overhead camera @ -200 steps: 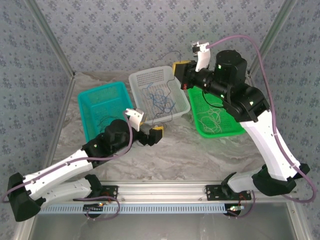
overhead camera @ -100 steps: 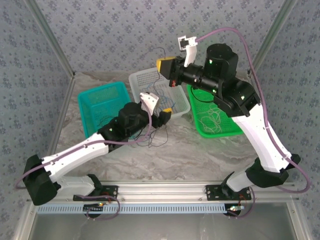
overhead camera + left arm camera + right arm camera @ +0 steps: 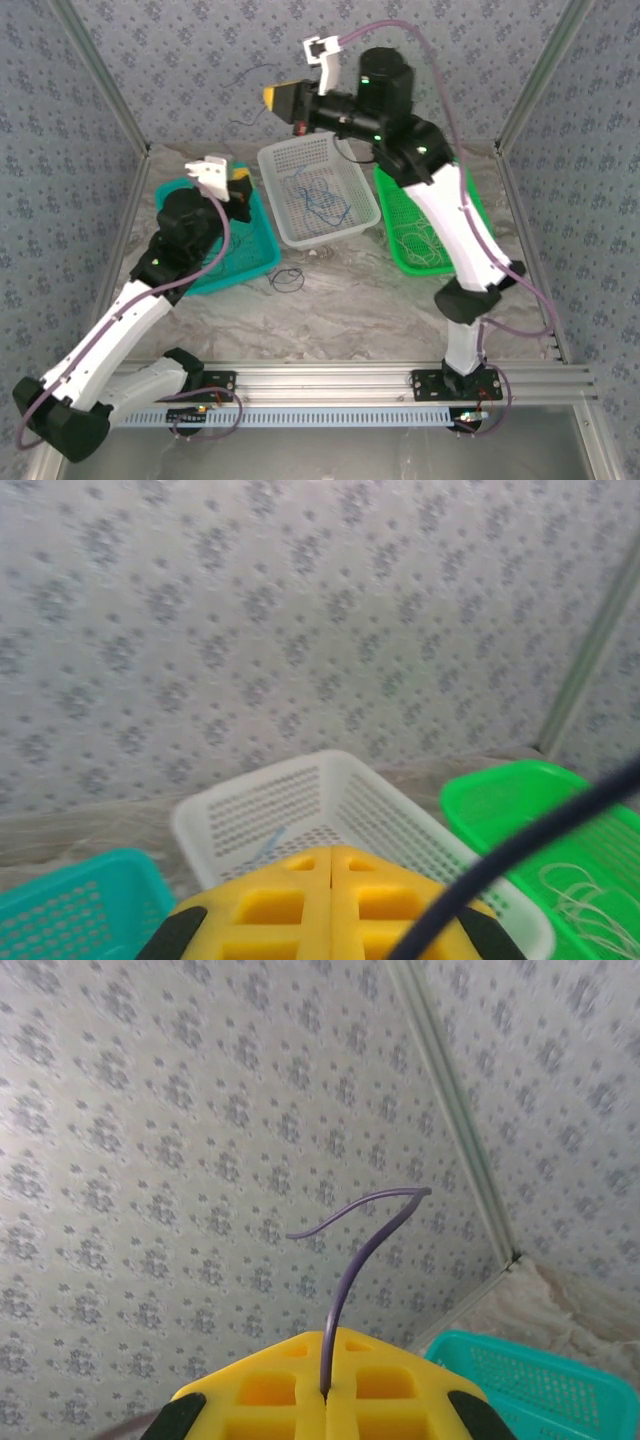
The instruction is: Untangle the cables
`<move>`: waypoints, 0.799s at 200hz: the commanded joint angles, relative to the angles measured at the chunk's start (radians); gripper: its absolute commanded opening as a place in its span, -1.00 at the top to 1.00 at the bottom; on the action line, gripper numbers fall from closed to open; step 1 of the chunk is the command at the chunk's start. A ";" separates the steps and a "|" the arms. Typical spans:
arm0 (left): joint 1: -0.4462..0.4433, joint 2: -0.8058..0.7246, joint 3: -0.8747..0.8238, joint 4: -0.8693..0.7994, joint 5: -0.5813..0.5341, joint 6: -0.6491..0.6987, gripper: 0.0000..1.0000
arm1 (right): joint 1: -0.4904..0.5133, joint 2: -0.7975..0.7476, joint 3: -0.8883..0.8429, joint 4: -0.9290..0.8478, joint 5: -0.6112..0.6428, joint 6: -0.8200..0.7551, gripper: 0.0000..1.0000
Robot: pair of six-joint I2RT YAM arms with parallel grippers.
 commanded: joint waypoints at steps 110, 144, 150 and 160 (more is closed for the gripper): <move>0.323 0.197 -0.227 -0.076 0.027 -0.213 1.00 | 0.032 0.504 0.056 0.141 -0.085 0.126 0.45; 0.330 0.223 -0.237 -0.129 0.062 -0.257 1.00 | 0.033 0.590 0.060 0.129 -0.075 0.167 -0.55; 0.330 0.227 -0.239 -0.134 0.072 -0.264 1.00 | 0.032 0.598 0.064 0.125 -0.079 0.167 -0.75; 0.333 0.235 -0.244 -0.143 0.086 -0.274 1.00 | 0.028 0.606 0.074 0.103 -0.072 0.191 -0.96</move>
